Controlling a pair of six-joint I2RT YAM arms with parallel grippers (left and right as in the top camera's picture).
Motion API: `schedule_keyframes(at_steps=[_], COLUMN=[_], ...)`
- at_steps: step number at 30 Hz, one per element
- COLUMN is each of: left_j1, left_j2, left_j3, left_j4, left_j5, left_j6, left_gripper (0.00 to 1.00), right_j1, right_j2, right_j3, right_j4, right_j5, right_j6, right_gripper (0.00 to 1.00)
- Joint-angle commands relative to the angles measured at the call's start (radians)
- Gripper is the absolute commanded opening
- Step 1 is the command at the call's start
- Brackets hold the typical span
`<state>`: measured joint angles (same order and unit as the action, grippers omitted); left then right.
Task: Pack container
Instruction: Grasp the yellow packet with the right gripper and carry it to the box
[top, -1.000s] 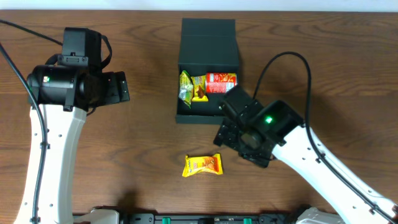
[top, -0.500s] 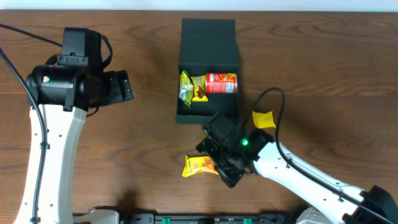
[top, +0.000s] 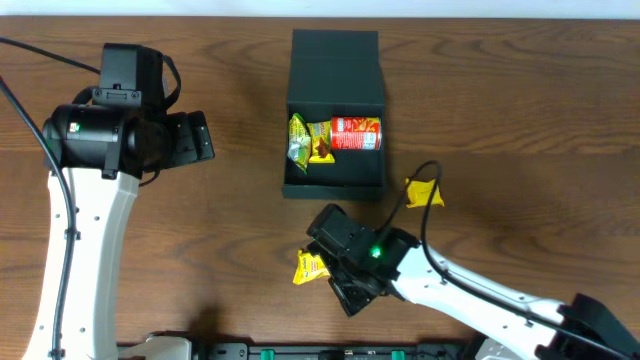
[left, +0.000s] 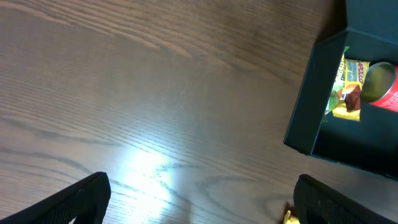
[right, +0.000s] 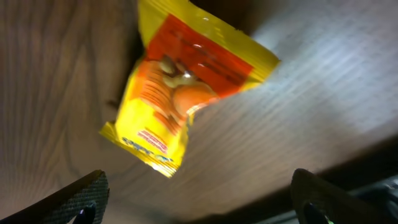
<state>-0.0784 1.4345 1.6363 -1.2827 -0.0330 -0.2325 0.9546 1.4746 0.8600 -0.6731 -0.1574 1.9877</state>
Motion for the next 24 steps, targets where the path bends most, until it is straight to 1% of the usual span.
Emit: schedule_keyframes(at_steps=[1,6,13,17,20,24], left_j1=[0.006,0.006,0.006,0.006,0.006,0.006], left_j2=[0.003,0.003,0.003,0.003,0.003,0.003], left_j3=[0.003,0.003,0.003,0.003,0.003,0.003], left_j4=[-0.002,-0.003,-0.003,-0.003,-0.004,-0.004], left_j5=[-0.007,-0.012,-0.012,-0.013,-0.022,-0.022], left_j6=[0.009,0.027,0.027,0.029,0.031,0.031], left_gripper=[0.95,0.95,0.95,0.96,0.95,0.95], right_j1=[0.009,0.012,0.016,0.016,0.016,0.016], right_j2=[0.039,0.102,0.136,0.136,0.136,0.136], right_j3=[-0.005,-0.005,-0.005,-0.005,-0.005,-0.005], right_j4=[0.029,0.081,0.124,0.124,0.123,0.124], right_j5=[0.060,0.038,0.061,0.092,0.098,0.100], right_j6=[0.005,0.004,-0.007,-0.007,-0.009,-0.014], right_gripper=[0.93,0.92,0.86,0.75,0.62,0.50])
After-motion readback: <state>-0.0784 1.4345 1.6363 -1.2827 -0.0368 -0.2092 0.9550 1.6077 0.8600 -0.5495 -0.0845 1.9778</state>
